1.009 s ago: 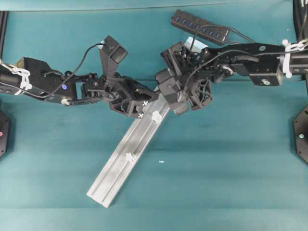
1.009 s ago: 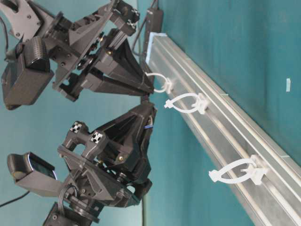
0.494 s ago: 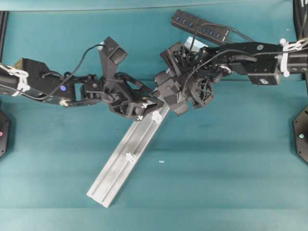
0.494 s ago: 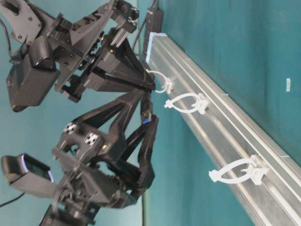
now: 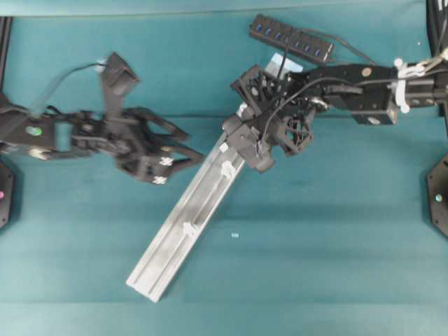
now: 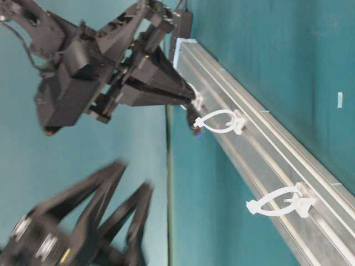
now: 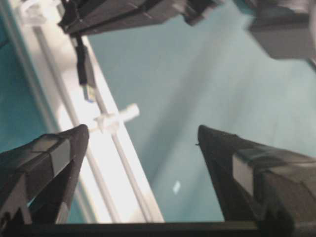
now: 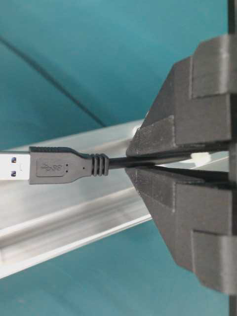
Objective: Pass the USB cable through three rings with both arms.
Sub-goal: 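Release the right gripper and pull the cable through with the left, then regrasp the plug with the right gripper and aim at the middle ring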
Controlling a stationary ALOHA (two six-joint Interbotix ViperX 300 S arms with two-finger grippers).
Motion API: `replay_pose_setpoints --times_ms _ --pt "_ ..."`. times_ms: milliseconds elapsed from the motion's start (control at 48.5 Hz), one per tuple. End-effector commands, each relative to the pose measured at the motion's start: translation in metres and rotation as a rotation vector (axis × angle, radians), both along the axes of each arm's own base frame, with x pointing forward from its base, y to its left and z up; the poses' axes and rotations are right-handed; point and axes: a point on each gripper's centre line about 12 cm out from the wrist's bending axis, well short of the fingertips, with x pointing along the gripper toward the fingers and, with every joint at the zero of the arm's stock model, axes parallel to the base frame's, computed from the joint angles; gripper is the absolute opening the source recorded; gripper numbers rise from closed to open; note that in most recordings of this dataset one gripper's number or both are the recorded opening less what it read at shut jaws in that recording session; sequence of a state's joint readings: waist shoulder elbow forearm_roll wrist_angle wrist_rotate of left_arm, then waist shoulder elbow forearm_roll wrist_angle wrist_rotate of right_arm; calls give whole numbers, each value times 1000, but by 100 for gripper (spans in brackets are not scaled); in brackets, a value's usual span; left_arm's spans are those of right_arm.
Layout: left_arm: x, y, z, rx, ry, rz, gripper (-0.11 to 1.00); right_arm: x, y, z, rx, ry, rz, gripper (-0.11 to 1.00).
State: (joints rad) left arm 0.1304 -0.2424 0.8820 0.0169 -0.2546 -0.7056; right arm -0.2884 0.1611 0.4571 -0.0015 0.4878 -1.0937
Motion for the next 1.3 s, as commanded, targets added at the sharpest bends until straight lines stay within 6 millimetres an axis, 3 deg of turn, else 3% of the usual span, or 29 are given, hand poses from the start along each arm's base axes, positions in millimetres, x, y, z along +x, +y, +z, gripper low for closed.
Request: replay_pose_setpoints --times_ms 0,185,350,1277 --pt "-11 -3 18 9 -41 -7 95 1 0 -3 -13 14 26 8" --pt "-38 -6 26 11 -62 -6 95 -2 2 -4 -24 49 61 8" --pt "-50 -8 31 12 -77 -5 95 -4 4 -5 -33 66 94 8" --pt "-52 -8 33 13 -73 -3 95 -1 16 -7 -36 69 132 8"
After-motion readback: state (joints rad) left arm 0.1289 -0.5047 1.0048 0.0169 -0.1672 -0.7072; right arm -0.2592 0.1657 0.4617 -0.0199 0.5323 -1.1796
